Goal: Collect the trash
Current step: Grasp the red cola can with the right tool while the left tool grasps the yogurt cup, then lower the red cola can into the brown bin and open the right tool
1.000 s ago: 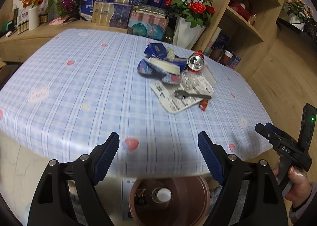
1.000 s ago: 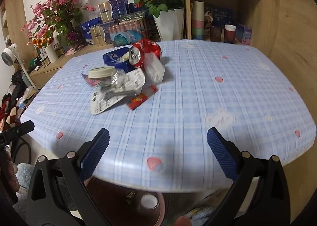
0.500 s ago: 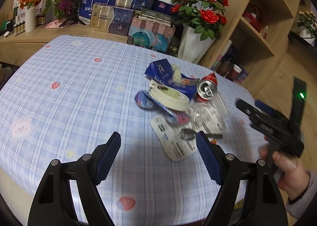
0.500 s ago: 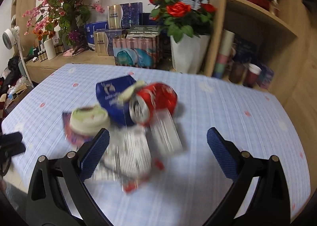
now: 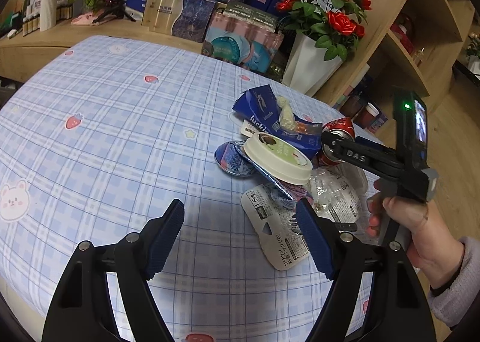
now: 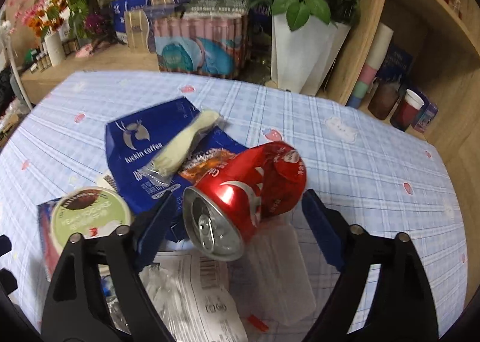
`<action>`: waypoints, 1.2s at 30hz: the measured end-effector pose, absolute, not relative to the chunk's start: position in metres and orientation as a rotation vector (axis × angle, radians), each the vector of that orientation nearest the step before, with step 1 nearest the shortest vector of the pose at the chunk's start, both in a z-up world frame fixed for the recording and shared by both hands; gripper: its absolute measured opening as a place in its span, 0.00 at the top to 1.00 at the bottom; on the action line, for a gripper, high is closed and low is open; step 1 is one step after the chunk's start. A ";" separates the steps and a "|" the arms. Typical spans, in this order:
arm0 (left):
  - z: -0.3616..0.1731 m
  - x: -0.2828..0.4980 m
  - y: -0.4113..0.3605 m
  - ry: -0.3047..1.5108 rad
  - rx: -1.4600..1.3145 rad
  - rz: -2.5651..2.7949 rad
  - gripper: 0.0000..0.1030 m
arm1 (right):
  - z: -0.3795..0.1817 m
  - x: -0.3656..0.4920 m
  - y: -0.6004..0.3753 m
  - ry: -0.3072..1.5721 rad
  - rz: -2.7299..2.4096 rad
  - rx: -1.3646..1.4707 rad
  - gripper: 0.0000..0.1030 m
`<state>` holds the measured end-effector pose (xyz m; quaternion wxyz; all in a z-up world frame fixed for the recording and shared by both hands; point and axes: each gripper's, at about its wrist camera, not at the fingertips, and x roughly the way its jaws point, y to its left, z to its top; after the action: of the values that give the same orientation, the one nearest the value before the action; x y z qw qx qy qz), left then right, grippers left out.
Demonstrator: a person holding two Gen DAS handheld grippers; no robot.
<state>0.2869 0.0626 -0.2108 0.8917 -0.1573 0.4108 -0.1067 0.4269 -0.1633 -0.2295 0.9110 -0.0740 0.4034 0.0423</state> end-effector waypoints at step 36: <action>-0.211 0.343 0.005 0.915 -0.088 -0.328 0.29 | -0.191 0.307 -0.248 0.704 0.201 0.011 0.50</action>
<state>0.3433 0.0049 -0.2115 0.8834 -0.0421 0.4393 -0.1577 0.3069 -0.2482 -0.1905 0.9338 0.0055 0.3441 0.0981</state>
